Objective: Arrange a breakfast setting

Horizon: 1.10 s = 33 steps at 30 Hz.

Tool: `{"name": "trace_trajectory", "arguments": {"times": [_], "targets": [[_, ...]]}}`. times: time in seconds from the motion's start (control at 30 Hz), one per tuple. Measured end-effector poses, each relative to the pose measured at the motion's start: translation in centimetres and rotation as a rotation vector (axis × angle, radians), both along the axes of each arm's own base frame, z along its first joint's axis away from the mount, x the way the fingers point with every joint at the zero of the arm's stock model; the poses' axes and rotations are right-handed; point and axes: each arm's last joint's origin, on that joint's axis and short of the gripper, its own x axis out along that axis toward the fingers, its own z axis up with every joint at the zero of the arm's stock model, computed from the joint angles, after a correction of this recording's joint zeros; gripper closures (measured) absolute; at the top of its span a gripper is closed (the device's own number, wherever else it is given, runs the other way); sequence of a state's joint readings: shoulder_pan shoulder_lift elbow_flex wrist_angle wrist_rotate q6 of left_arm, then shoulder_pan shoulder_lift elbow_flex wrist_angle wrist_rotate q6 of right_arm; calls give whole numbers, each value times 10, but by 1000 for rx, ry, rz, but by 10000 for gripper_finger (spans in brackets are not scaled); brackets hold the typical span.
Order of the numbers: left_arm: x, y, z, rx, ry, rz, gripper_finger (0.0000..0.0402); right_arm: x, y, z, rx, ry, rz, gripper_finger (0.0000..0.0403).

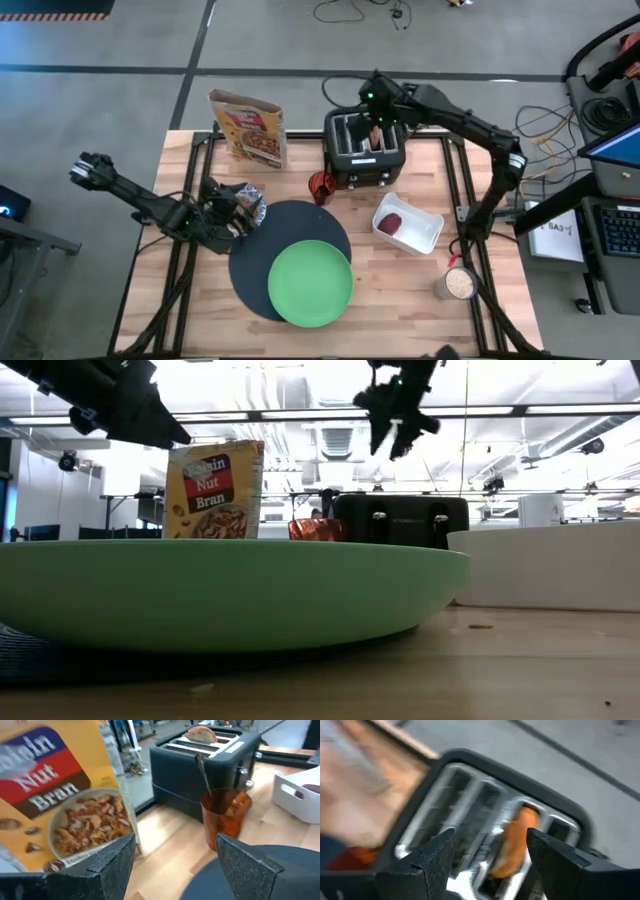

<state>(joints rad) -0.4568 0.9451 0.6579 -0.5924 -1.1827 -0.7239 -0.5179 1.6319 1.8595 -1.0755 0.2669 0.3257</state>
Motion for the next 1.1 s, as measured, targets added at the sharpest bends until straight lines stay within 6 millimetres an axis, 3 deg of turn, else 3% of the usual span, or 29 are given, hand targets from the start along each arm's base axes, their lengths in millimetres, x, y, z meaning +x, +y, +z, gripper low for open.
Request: {"name": "trace_trajectory", "arguments": {"times": [0.2, 0.4, 0.7, 0.83, 1.1], "targets": [[0, 1, 1, 32, -5, 18, 143, -7, -13, -22, -33, 61, -125, 179], [-1, 1, 3, 36, -8, 17, 143, -2, -26, -52, -16, 86, -152, 179], [-1, 1, 3, 37, -7, 17, 143, -2, -33, -76, 4, 105, -178, 187], [-1, 1, 3, 37, -8, 17, 143, -3, -36, -80, 9, 106, -191, 222], [-1, 1, 3, 36, -10, 17, 143, -2, -36, -80, -10, 110, -176, 339]]}}
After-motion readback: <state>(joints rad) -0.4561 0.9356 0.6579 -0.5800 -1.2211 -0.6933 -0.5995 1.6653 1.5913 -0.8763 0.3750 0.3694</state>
